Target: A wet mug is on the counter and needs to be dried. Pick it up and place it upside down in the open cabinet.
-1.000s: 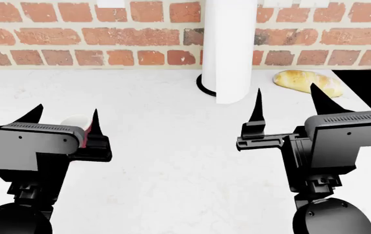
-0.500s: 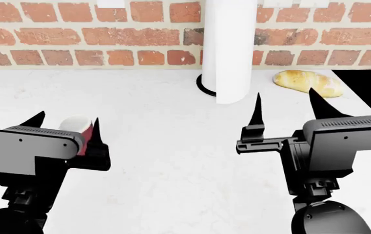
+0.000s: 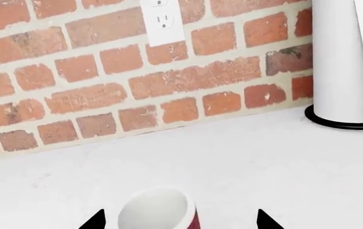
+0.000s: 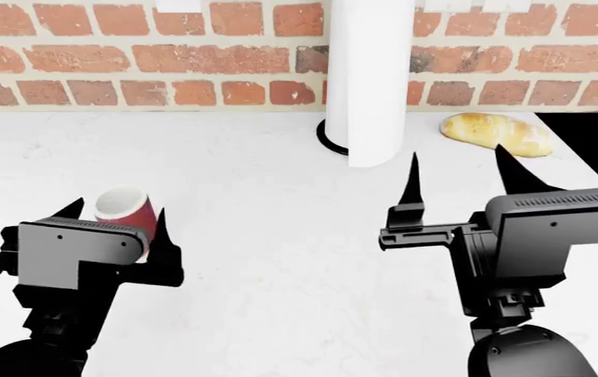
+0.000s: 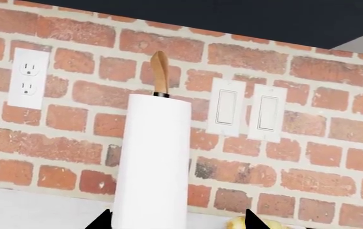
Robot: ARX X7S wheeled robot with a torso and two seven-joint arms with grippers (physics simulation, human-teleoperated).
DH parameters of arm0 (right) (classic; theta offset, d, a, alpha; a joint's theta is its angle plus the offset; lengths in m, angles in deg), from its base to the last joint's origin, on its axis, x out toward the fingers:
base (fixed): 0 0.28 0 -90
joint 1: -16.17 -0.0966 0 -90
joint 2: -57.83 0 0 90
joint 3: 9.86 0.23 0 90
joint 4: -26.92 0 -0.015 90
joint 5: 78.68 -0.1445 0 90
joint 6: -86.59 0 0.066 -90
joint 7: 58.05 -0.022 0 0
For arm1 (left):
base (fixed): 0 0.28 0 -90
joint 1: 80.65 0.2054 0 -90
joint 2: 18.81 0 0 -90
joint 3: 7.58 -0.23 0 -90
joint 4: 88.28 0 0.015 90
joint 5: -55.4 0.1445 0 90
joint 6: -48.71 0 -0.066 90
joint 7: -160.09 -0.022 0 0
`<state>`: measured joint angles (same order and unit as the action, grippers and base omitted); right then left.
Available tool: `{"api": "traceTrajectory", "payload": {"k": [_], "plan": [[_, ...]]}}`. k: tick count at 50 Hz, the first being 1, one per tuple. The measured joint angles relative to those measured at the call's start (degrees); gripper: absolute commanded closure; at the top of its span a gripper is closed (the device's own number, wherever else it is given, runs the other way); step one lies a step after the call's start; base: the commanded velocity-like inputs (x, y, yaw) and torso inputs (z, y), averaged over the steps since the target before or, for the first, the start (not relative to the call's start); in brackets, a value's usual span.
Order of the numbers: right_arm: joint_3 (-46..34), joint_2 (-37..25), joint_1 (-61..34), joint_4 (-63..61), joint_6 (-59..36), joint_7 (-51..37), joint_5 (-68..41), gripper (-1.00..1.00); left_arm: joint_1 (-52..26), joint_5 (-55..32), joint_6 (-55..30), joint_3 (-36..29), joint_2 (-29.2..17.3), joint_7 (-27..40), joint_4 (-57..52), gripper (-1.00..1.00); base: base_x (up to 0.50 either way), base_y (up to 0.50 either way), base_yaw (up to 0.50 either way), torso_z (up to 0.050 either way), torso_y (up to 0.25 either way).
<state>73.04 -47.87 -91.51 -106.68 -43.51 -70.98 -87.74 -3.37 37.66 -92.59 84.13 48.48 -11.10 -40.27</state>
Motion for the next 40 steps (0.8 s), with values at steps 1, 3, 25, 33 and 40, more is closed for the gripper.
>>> {"api": "traceTrajectory", "payload": {"k": [1,3,25,33,40], "plan": [[-0.1,0.0,0.0,0.0,0.0,0.0,0.0,-1.0,0.1,0.1,0.2,-0.1,0.0,0.0,0.3,-1.0,0.0,0.0,0.0,0.0,0.0],[-0.2,0.0,-0.1,0.0,0.0,-0.1,0.0,-1.0,0.2,0.4,0.7,-0.4,0.1,0.2,0.8,-1.0,0.0,0.0,0.0,0.0,0.0],[-0.3,-0.4,1.2,0.6,1.6,-0.7,-0.3,-1.0,0.8,2.6,3.1,-1.5,0.9,2.4,4.3,-1.0,0.0,0.0,0.0,0.0,0.0],[-0.3,-0.6,1.4,0.6,1.9,-0.9,-0.4,-1.0,0.7,2.9,3.8,-1.9,1.1,2.7,5.7,-1.0,0.0,0.0,0.0,0.0,0.0],[-0.3,-0.7,1.5,0.4,1.8,-1.2,-0.6,-1.0,0.2,3.1,4.6,-2.5,1.2,2.7,7.3,-1.0,0.0,0.0,0.0,0.0,0.0]]}}
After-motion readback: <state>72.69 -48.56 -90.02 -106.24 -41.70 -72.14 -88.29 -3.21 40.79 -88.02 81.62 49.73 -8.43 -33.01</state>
